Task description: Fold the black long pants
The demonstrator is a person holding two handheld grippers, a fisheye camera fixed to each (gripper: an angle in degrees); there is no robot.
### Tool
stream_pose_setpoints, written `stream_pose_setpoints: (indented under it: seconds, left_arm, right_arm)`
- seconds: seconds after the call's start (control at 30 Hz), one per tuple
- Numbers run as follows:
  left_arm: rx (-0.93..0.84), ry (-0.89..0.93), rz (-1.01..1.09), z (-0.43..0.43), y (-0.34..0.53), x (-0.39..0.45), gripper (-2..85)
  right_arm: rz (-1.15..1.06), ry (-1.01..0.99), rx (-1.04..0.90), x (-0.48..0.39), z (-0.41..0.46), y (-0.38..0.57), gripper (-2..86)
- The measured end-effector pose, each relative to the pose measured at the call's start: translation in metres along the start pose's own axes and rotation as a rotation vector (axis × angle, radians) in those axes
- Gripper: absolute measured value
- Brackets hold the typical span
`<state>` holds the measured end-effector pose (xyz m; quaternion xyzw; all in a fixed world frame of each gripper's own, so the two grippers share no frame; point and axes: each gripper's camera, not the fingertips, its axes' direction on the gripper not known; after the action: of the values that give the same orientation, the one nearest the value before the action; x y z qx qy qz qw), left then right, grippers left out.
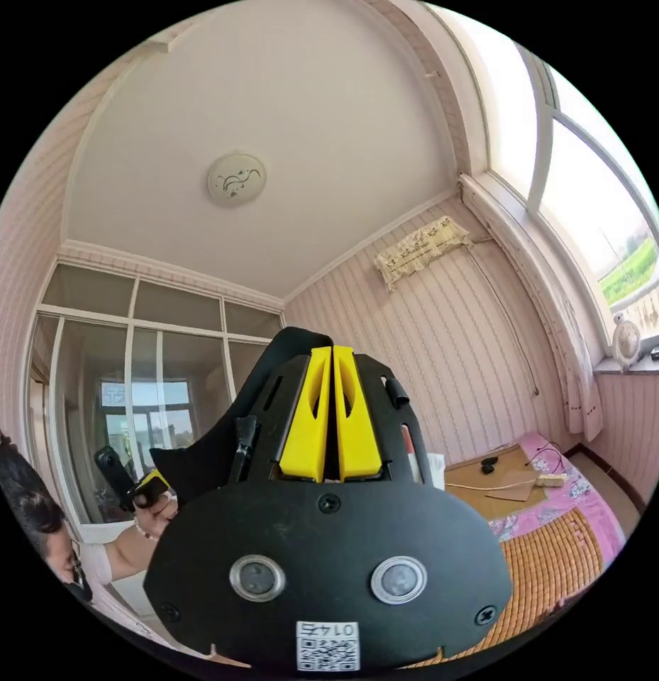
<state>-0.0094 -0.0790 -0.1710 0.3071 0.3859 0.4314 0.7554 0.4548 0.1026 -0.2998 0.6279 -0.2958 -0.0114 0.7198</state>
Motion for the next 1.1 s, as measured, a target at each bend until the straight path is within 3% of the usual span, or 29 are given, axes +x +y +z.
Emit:
stream_pose_setpoints:
  seconds: [0.2, 0.37, 0.47, 0.63, 0.8, 0.9, 1.0, 1.07, 1.1]
  left_arm:
    - [-0.101, 0.096, -0.21, -0.022, 0.098, 0.029, -1.0]
    - [-0.199, 0.127, -0.362, -0.016, 0.202, 0.092, -1.0]
    - [-0.198, 0.16, -0.491, -0.017, 0.241, 0.099, -1.0]
    - [-0.172, 0.151, -0.404, -0.046, 0.24, 0.071, -1.0]
    - [-0.102, 0.099, -0.529, -0.126, 0.259, 0.002, -1.0]
    - [-0.151, -0.11, -0.59, -0.201, 0.302, -0.028, -1.0]
    - [-0.377, -0.472, -0.711, -0.269, 0.374, -0.056, -0.9]
    - [-0.628, -0.78, -0.793, -0.312, 0.448, -0.072, -0.6]
    - [-0.697, -0.844, -0.831, -0.322, 0.467, -0.075, -0.6]
  right_arm:
    - [-0.004, 0.067, -0.295, -0.006, 0.064, 0.084, -0.2]
    - [0.217, -0.051, -0.506, 0.037, 0.083, 0.21, -0.2]
    - [0.212, -0.065, -0.592, 0.035, 0.085, 0.245, -0.2]
    - [0.114, -0.153, -0.572, 0.003, 0.093, 0.227, -0.2]
    - [-0.012, -0.289, -0.637, -0.066, 0.169, 0.207, -0.2]
    - [-0.042, -0.429, -0.798, -0.129, 0.256, 0.252, -0.2]
    - [-0.085, -0.461, -0.99, -0.203, 0.34, 0.347, -0.2]
    - [-0.101, -0.42, -1.14, -0.245, 0.383, 0.44, -0.3]
    - [-0.086, -0.423, -1.171, -0.251, 0.39, 0.463, -0.3]
